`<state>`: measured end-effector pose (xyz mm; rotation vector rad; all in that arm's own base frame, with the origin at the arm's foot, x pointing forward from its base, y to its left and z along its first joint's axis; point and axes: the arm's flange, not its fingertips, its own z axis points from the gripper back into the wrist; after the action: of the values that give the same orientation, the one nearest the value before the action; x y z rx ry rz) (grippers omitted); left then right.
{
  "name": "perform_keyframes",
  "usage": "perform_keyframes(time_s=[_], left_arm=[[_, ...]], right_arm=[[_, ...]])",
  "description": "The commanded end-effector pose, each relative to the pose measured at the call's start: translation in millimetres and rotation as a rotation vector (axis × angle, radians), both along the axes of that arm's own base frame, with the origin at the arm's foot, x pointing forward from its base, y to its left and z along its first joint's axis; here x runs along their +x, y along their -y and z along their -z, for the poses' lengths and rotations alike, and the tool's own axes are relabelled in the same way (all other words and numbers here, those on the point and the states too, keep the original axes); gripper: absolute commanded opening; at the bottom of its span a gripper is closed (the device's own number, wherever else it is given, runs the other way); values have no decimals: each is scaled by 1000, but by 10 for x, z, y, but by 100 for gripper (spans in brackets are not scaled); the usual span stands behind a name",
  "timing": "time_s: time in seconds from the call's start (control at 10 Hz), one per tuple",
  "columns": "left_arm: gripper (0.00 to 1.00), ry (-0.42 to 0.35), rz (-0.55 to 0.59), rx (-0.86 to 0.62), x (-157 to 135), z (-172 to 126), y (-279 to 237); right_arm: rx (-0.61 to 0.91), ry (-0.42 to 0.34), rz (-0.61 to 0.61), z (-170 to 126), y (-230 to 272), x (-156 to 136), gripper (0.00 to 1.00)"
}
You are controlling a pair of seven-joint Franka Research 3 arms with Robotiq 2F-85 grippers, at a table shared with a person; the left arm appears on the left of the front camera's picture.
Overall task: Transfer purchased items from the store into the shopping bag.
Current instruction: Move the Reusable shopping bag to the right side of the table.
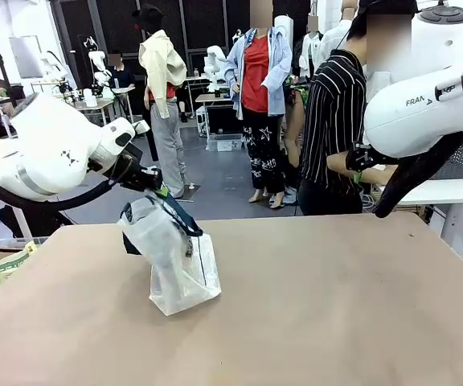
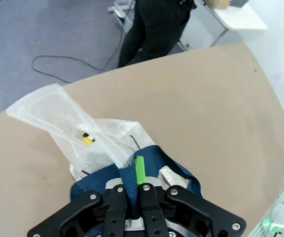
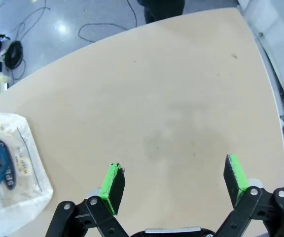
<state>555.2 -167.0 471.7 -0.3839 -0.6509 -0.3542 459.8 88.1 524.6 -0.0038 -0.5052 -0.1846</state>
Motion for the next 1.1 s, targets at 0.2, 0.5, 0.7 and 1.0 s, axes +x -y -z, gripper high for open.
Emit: perform_keyframes(time_s=[0.2, 0.5, 0.7, 1.0], left_arm=[[0, 63, -123, 62, -413, -844, -586], [0, 65, -306, 109, -740, -1289, -1279], [0, 36, -408, 137, -983, -1451, -1695], [0, -85, -459, 140, -1197, -1332, -2188]], right_arm=[[2, -2, -13, 1, 0, 22, 100], [2, -2, -13, 1, 0, 22, 100], [2, -2, -13, 1, 0, 22, 100], [2, -2, -13, 1, 0, 22, 100]])
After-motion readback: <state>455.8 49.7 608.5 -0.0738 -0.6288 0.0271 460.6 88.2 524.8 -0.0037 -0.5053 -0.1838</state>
